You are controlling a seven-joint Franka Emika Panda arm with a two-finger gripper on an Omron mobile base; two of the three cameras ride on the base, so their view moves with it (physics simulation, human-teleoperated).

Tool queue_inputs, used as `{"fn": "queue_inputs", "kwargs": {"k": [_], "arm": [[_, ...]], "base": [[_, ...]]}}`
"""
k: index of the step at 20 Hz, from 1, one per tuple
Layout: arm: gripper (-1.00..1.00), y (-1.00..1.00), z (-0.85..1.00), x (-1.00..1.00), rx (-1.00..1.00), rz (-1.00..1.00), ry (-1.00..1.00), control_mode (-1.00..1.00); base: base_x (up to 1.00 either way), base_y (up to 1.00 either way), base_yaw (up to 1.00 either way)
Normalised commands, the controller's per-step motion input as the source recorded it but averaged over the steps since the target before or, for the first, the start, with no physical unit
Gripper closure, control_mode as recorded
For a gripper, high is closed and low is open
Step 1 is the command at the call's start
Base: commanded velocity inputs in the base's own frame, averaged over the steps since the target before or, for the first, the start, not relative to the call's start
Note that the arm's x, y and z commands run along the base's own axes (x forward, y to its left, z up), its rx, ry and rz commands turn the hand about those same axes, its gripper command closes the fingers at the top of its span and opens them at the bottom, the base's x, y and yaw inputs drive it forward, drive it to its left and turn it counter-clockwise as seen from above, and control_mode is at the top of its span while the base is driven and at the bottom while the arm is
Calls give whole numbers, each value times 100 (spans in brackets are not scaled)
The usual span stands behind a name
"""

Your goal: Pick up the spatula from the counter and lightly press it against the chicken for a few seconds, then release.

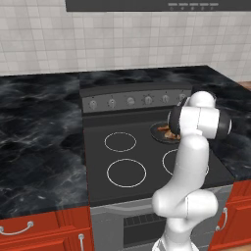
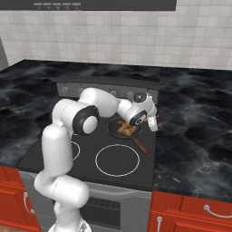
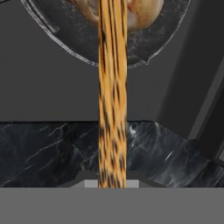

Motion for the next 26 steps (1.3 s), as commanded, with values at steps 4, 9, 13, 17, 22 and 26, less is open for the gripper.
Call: {"fn": "queue_inputs", "kwargs": {"k": [4, 9, 13, 17, 22, 26], "arm": [[100, 0, -14, 0, -1, 1, 0, -100], [100, 0, -16, 0, -1, 0, 0, -100], [100, 0, -14, 0, -1, 0, 0, -100], [100, 0, -11, 0, -1, 1, 0, -100], [100, 0, -8, 0, 0, 1, 0, -100], [100, 0, 13, 0, 0, 2, -2, -100]], "base": [[0, 0, 0], [0, 0, 0], [0, 0, 0], [0, 0, 0], [0, 0, 0], [0, 0, 0]]}}
